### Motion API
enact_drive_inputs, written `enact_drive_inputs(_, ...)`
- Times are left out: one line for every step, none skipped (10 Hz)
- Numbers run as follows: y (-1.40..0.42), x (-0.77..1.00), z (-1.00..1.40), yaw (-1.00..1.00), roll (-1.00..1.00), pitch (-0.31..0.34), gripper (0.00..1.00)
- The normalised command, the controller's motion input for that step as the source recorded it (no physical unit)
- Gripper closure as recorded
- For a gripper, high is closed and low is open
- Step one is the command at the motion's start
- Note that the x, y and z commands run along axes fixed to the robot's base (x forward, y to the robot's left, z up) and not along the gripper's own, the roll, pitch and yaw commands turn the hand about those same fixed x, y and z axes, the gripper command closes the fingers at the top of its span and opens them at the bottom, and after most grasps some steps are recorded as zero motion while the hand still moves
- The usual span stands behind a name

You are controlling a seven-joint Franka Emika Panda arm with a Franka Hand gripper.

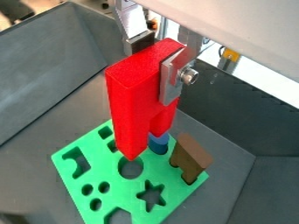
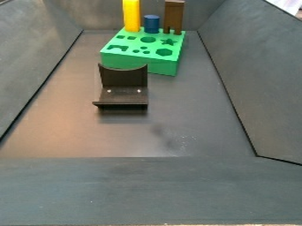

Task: Pick up the double-square object. Move up. Rotate the double-square object. Place the double-square object on the fixture. Regrasp the double-square object. Move to above the board. Insert the double-square object.
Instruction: Insert the double-square object.

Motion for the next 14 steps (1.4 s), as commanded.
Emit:
enact_drive_inputs(0.00,0.00,0.00,0.00,0.03,-0.033,1.00)
enact_drive_inputs(-0.25,0.05,-0.05,0.00,0.03,0.000,1.00)
enact_drive_inputs(-0.07,0.85,-0.26,-0.26,-0.01,0.000,1.00)
enact_drive_inputs(-0.06,0.80,-0.38,-0.33,0.00,0.000,1.00)
enact_drive_inputs(-0.06,0.76,-0.38,-0.37,0.00,0.000,1.00)
enact_drive_inputs(-0.02,0.62,-0.36,-0.49,0.00,0.000,1.00)
enact_drive_inputs(0.00,0.53,-0.35,-0.58,0.01,0.000,1.00)
enact_drive_inputs(0.00,0.42,-0.37,-0.67,0.02,0.000,1.00)
enact_drive_inputs(-0.05,0.56,-0.45,-0.52,0.06,0.000,1.00)
enact_drive_inputs(-0.17,0.58,-0.46,-0.47,0.06,0.000,1.00)
enact_drive_inputs(-0.13,0.36,-0.43,-0.68,0.04,0.000,1.00)
enact_drive_inputs(-0.06,0.00,-0.33,-1.00,0.00,0.000,1.00)
enact_drive_inputs(-0.06,0.00,-0.31,-1.00,0.00,0.000,1.00)
enact_drive_inputs(0.00,0.00,-0.31,-1.00,0.00,-0.001,1.00)
